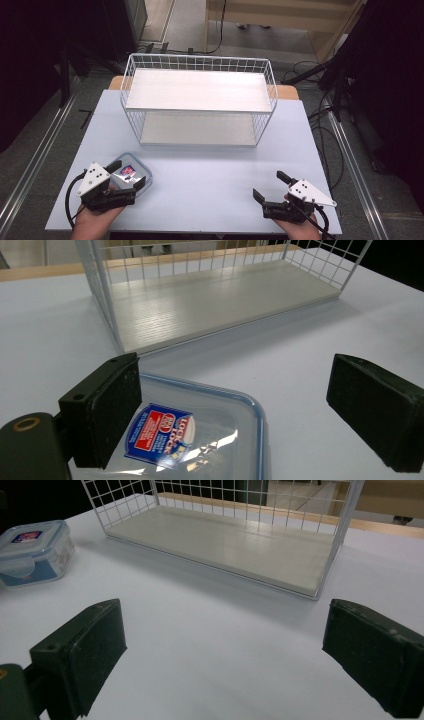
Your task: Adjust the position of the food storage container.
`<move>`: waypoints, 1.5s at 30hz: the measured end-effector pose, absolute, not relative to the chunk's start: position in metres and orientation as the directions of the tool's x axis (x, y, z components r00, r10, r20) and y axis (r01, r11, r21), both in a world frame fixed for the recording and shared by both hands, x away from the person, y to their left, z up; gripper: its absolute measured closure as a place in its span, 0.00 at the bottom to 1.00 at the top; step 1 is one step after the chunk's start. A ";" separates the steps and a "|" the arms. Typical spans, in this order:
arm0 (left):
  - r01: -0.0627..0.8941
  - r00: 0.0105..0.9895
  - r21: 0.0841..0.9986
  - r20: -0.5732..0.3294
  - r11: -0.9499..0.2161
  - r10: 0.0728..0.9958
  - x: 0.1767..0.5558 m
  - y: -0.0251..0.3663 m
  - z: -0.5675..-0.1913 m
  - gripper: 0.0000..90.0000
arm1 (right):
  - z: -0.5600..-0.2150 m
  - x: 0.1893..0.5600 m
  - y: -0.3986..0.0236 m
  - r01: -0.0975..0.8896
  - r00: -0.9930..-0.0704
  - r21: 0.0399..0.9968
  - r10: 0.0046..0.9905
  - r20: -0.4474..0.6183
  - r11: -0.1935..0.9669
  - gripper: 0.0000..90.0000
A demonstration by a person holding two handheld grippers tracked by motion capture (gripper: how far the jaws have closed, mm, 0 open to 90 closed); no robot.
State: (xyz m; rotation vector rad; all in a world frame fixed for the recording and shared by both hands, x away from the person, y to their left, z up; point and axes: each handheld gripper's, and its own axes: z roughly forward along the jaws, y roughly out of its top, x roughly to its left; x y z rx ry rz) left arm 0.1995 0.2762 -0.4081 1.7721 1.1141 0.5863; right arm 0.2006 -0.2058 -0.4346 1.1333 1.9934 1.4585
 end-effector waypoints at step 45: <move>0.598 0.217 0.797 -0.056 -0.087 0.975 0.247 0.350 -0.450 1.00 | -0.441 0.203 -0.202 0.388 -0.590 0.912 0.797 0.131 0.137 0.05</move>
